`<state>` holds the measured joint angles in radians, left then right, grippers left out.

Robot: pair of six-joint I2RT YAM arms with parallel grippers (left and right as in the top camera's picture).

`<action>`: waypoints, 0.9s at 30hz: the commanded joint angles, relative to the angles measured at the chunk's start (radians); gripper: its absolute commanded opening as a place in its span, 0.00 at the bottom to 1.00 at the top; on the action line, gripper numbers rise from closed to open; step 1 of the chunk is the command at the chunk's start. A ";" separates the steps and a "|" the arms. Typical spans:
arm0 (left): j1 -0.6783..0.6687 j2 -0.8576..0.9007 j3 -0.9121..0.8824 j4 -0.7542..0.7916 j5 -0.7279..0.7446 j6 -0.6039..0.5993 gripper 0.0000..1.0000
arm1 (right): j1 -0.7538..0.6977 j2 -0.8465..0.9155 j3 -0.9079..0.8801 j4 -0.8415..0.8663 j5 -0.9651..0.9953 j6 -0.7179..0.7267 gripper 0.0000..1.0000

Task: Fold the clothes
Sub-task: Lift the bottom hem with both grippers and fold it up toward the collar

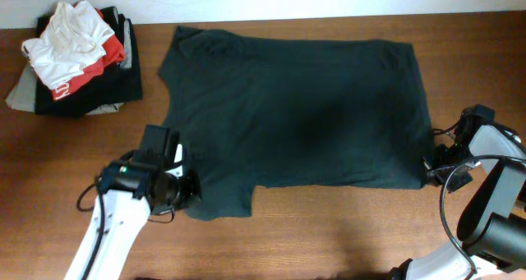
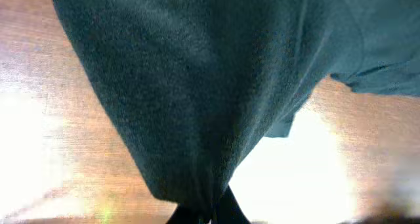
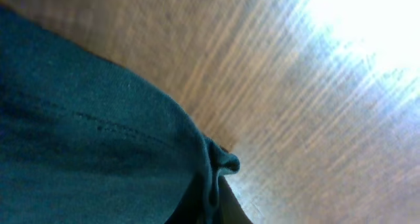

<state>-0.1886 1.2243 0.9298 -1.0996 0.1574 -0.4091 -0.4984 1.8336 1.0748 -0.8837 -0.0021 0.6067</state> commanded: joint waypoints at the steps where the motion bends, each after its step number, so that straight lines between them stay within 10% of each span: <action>1: 0.002 -0.095 0.014 -0.039 0.006 -0.032 0.01 | 0.000 -0.056 -0.016 -0.025 0.002 0.016 0.04; 13: 0.002 -0.233 0.014 0.060 -0.166 -0.051 0.01 | 0.001 -0.351 -0.016 -0.070 -0.017 0.016 0.04; 27: 0.002 0.066 0.013 0.412 -0.358 -0.051 0.01 | 0.063 -0.363 -0.016 0.285 -0.210 0.015 0.04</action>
<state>-0.1886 1.2179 0.9295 -0.7448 -0.1448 -0.4511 -0.4805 1.4746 1.0576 -0.6552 -0.1852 0.6178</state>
